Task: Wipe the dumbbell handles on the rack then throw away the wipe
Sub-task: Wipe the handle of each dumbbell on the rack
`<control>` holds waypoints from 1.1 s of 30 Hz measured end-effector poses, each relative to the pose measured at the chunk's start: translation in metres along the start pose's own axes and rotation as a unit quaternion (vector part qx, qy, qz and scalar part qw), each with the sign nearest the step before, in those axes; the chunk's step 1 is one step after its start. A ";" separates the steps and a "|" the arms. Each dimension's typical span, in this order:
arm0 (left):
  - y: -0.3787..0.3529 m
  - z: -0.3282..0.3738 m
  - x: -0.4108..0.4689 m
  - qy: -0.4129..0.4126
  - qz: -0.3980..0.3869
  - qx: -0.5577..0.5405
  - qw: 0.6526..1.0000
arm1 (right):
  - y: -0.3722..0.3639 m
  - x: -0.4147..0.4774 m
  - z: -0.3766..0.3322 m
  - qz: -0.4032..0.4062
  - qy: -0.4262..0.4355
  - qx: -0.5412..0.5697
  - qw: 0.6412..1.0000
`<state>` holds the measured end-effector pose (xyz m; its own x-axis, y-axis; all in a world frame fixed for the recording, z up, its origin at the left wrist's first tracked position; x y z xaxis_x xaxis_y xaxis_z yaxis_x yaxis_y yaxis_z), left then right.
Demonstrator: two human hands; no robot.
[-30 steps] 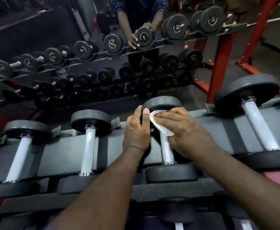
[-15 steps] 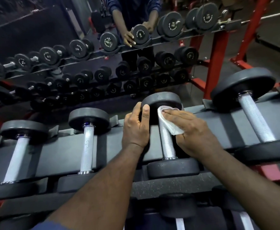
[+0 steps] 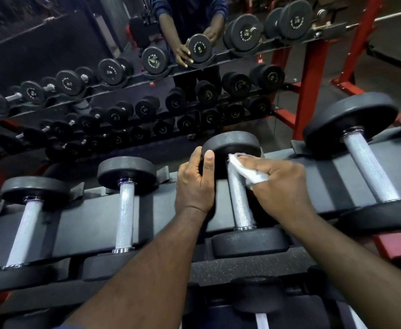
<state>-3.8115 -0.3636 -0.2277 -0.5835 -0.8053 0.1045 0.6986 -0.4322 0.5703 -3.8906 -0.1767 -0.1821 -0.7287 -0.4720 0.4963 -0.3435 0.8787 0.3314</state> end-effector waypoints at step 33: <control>-0.004 -0.006 0.006 -0.012 0.011 0.011 1.000 | -0.055 -0.026 0.061 0.041 -0.462 0.485 0.741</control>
<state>-3.8151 -0.3691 -0.2341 -0.5780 -0.8047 0.1359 0.7021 -0.4054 0.5854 -3.8890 -0.2079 -0.2623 -0.7108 -0.5584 -0.4276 -0.2133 0.7505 -0.6256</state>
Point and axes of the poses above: each hand's wrist, its own x-axis towards the middle knuckle, its own y-axis out of the back of the hand, z = x × y, the point moved 8 cm from there along x, towards the middle knuckle, and after that the axes turned 10 degrees about y, right-handed, at the moved point
